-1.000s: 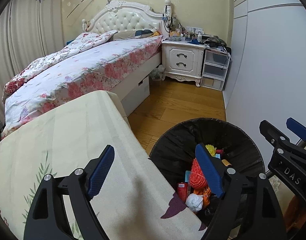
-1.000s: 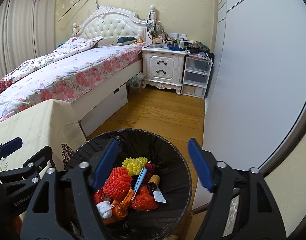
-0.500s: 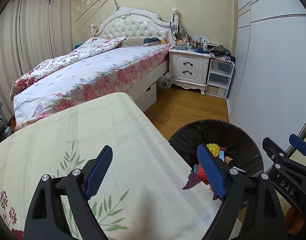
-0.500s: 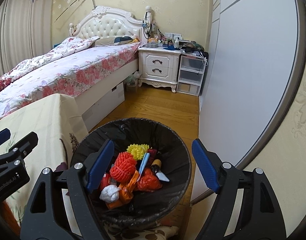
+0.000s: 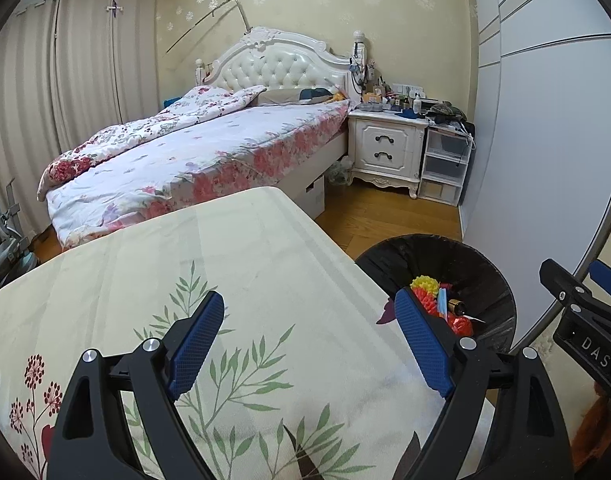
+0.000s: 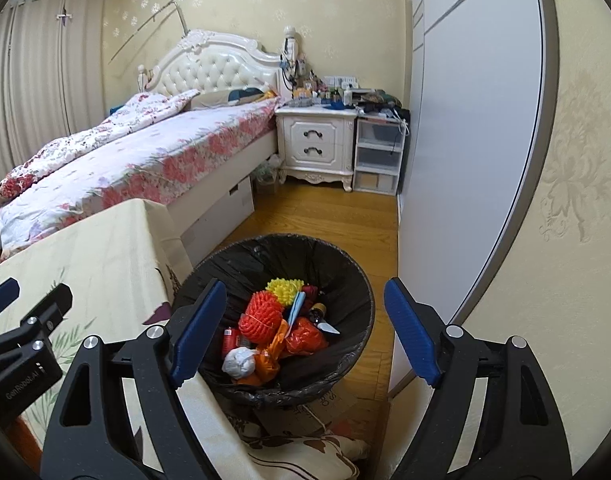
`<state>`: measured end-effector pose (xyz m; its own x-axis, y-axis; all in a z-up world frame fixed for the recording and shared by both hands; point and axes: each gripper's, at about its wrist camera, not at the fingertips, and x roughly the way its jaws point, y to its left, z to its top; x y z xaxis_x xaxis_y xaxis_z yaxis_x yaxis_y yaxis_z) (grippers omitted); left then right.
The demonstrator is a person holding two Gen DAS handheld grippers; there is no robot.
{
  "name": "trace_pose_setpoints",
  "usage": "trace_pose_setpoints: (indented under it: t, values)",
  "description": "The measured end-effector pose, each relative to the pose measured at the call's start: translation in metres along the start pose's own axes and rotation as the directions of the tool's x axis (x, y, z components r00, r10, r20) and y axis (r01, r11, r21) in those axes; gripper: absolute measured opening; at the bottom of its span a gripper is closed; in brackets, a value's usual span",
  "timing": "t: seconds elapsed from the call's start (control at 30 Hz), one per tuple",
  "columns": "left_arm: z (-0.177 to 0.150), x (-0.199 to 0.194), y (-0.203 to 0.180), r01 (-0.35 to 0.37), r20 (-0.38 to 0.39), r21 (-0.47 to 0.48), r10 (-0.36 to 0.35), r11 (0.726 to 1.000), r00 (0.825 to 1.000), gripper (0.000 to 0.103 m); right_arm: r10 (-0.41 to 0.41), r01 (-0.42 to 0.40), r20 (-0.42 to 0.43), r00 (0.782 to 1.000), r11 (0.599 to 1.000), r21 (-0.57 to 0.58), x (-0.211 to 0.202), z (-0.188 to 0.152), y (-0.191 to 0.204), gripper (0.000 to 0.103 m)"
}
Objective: Collect trash
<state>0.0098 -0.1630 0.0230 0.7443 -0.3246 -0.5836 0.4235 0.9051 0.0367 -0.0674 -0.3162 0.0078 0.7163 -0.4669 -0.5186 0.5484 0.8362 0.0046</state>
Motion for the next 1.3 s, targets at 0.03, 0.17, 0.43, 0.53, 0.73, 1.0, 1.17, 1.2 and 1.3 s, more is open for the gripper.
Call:
trace_pose_setpoints:
  t: [0.03, 0.17, 0.43, 0.53, 0.73, 1.0, 1.17, 1.2, 1.3]
  values:
    - [-0.001, -0.002, 0.002, 0.0, 0.001, -0.004, 0.0, 1.0, 1.0, 0.085, -0.001, 0.001, 0.012, 1.0, 1.0, -0.009, -0.005, 0.0, 0.001, 0.08]
    - [-0.003, -0.01, 0.007, -0.006, 0.009, -0.018, 0.006, 1.0, 1.0, 0.085, 0.019, -0.018, 0.038, 0.999, 0.999, -0.027, -0.019, 0.001, 0.004, 0.081]
    - [-0.003, -0.016, 0.011, -0.007, 0.026, -0.027, 0.008, 1.0, 1.0, 0.085, 0.033, -0.03, 0.06, 0.998, 0.998, -0.055, -0.026, 0.004, 0.009, 0.083]
    - [-0.004, -0.015, 0.012, -0.009, 0.022, -0.03, 0.009, 1.0, 1.0, 0.085, 0.034, -0.031, 0.057, 0.998, 0.998, -0.05, -0.025, 0.003, 0.009, 0.083]
    - [-0.005, -0.015, 0.011, -0.008, 0.021, -0.029, 0.009, 1.0, 1.0, 0.085, 0.036, -0.033, 0.055, 0.998, 0.998, -0.054, -0.025, 0.003, 0.008, 0.083]
    - [-0.006, -0.012, 0.012, -0.01, 0.018, -0.03, 0.011, 1.0, 1.0, 0.085, 0.035, -0.032, 0.056, 0.998, 0.998, -0.053, -0.022, 0.003, 0.006, 0.083]
    - [-0.007, -0.011, 0.013, -0.01, 0.014, -0.036, 0.01, 0.999, 1.0, 0.085, 0.034, -0.031, 0.057, 0.998, 0.998, -0.054, -0.023, 0.003, 0.006, 0.083]
    - [-0.007, -0.011, 0.013, -0.01, 0.014, -0.037, 0.011, 0.999, 1.0, 0.085, 0.034, -0.031, 0.057, 0.998, 0.998, -0.053, -0.023, 0.003, 0.006, 0.083]
    - [-0.007, -0.011, 0.013, -0.01, 0.014, -0.037, 0.011, 0.999, 1.0, 0.085, 0.034, -0.031, 0.056, 0.998, 0.998, -0.054, -0.023, 0.003, 0.006, 0.083]
